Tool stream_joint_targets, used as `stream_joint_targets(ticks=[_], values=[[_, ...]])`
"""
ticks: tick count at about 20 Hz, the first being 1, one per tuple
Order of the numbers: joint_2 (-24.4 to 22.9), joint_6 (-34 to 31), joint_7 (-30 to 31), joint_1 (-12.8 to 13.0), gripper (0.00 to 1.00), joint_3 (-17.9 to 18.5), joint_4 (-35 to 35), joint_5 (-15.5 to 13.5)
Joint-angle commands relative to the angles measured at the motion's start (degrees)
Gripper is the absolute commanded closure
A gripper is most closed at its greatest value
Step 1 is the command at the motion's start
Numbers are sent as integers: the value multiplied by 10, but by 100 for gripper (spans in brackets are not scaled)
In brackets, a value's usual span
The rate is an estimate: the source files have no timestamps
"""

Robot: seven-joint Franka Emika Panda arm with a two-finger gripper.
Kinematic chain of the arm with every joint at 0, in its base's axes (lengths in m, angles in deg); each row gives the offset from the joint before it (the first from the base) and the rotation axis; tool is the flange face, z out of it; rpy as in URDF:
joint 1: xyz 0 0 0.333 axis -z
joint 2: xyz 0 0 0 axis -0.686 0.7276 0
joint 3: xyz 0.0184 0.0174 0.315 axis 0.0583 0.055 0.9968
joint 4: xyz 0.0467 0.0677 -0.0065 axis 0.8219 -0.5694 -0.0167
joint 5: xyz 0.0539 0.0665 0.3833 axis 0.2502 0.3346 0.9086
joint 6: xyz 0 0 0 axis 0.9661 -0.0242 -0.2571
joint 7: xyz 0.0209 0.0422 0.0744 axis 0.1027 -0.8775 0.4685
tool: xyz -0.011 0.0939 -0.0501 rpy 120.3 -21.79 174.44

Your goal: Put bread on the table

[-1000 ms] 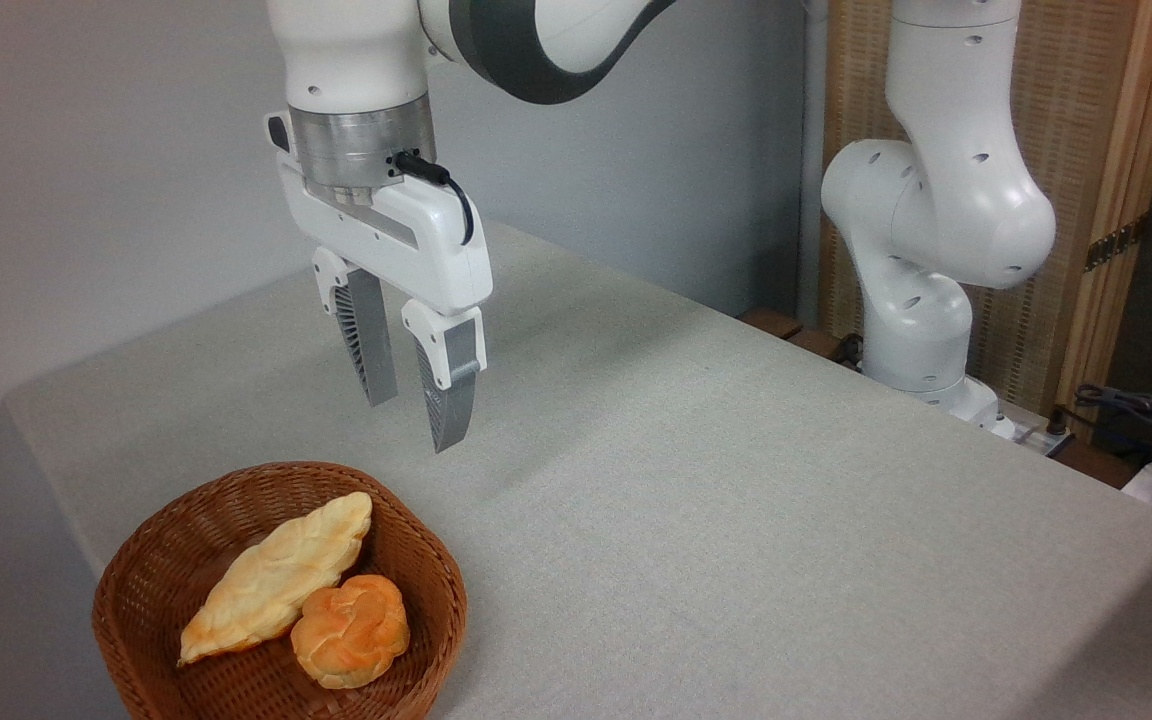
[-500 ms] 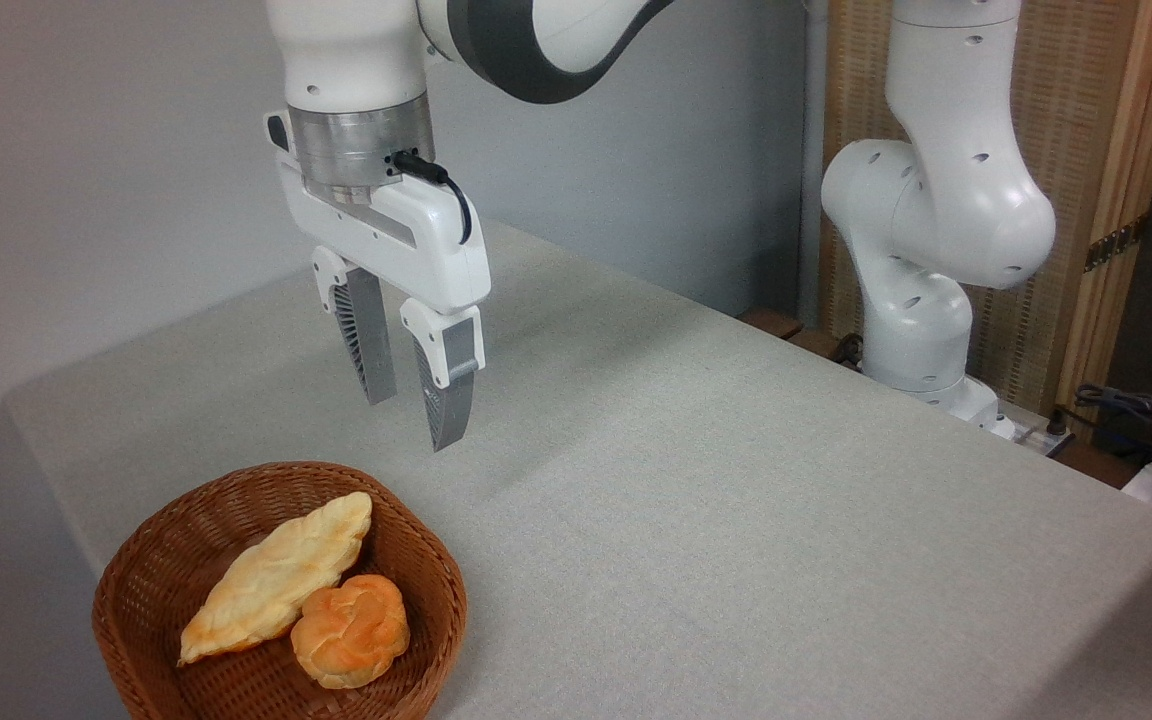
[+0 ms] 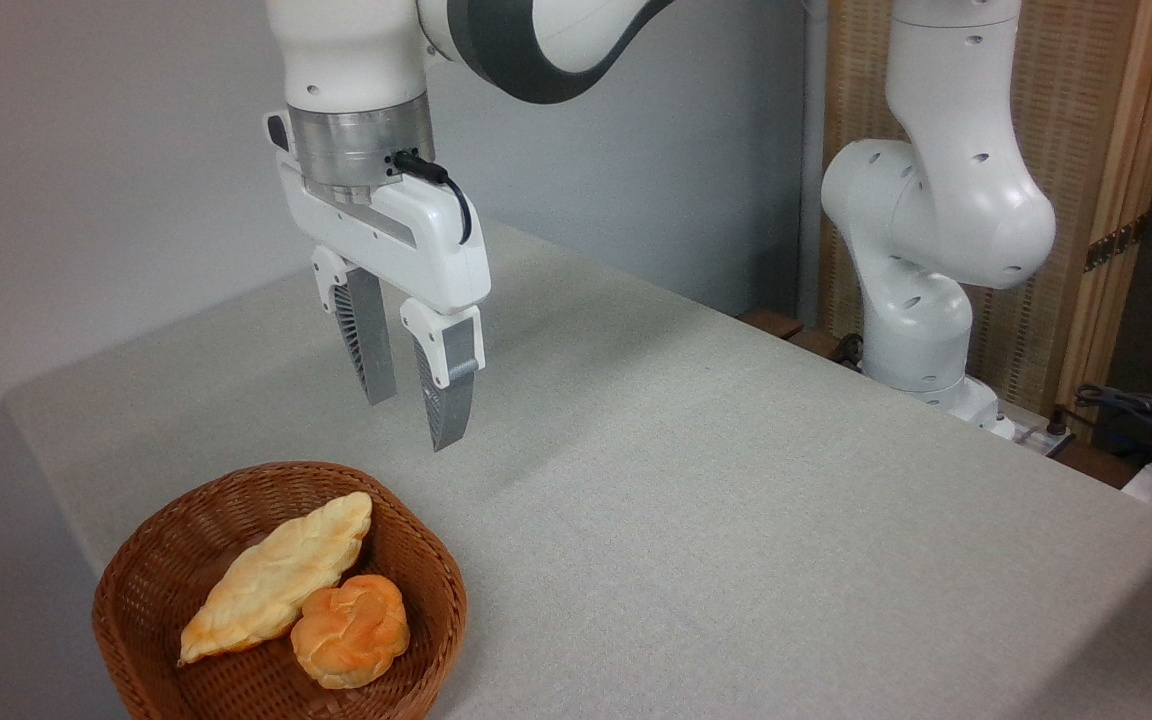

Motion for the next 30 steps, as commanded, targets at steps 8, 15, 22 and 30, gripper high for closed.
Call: stream_joint_targets(ticks=[8, 15, 22, 30], values=[[0, -14, 4, -2, 0, -2, 10, -9], [5, -16, 4, -1, 0, -11, 10, -8], [45, 59, 4, -2, 0, -9, 10, 2], [94, 171, -17, -7, 0, 22, 10, 30]])
